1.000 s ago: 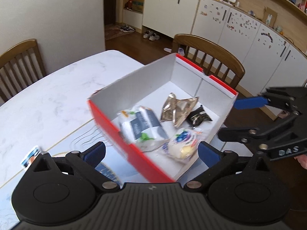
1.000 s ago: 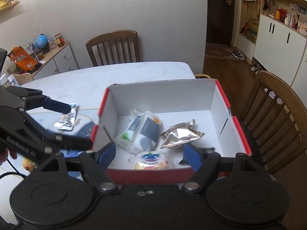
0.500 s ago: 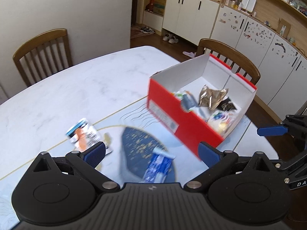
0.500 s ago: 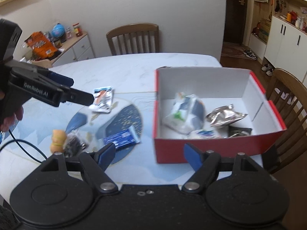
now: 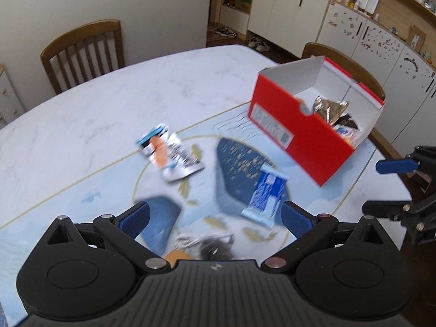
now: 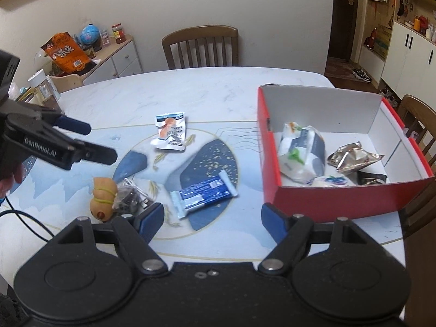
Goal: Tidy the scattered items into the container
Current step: 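Move right gripper to blue wrapped bar while left gripper approaches yellow Pikachu toy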
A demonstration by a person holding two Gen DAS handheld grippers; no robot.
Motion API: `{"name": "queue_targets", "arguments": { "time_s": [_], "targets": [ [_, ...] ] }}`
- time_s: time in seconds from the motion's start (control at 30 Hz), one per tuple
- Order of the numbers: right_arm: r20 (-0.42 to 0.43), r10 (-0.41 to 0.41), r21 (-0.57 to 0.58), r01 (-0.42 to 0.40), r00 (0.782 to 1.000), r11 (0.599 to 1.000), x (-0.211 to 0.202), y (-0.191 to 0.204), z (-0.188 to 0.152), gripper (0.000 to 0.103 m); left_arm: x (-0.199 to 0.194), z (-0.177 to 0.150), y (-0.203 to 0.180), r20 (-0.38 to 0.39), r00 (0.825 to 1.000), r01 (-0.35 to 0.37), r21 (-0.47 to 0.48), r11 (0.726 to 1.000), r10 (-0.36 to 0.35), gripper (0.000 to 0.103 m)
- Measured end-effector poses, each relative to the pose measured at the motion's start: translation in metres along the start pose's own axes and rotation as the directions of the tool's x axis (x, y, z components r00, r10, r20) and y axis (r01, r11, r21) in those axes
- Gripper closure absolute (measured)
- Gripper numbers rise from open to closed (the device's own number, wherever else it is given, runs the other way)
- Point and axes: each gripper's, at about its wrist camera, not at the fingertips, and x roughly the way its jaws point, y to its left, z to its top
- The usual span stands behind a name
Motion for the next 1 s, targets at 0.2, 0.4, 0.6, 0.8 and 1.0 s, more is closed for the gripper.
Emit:
{"name": "queue_targets", "arguments": {
  "time_s": [0.2,0.4,0.6,0.8,1.0],
  "targets": [
    [-0.026,-0.002,-0.011,0.002,1.0,1.0,0.017,0.012,0.0,0.025,0.007,-0.022,0.017,-0.033,0.999,-0.02,-0.036,0.999,0.019,0.0],
    [-0.048,0.007,-0.032,-0.008,0.999,0.999,0.037,0.022,0.002,0.025,0.017,-0.037,0.029,-0.071,0.996,-0.062,-0.08,0.995,0.057,0.0],
    [-0.069,0.012,-0.054,-0.016,0.998,0.998,0.054,0.03,0.003,0.025,0.026,-0.047,0.042,-0.103,0.991,-0.095,-0.128,0.987,0.082,0.0],
    [-0.096,0.008,-0.065,-0.014,0.995,0.998,0.072,0.033,0.006,0.025,0.034,-0.053,0.044,-0.116,0.988,-0.119,-0.142,0.983,0.102,0.0],
    [-0.126,0.003,-0.077,-0.012,0.992,0.997,0.087,0.033,0.006,0.025,0.04,-0.055,0.049,-0.128,0.982,-0.157,-0.162,0.974,0.137,0.0]
  ]
}}
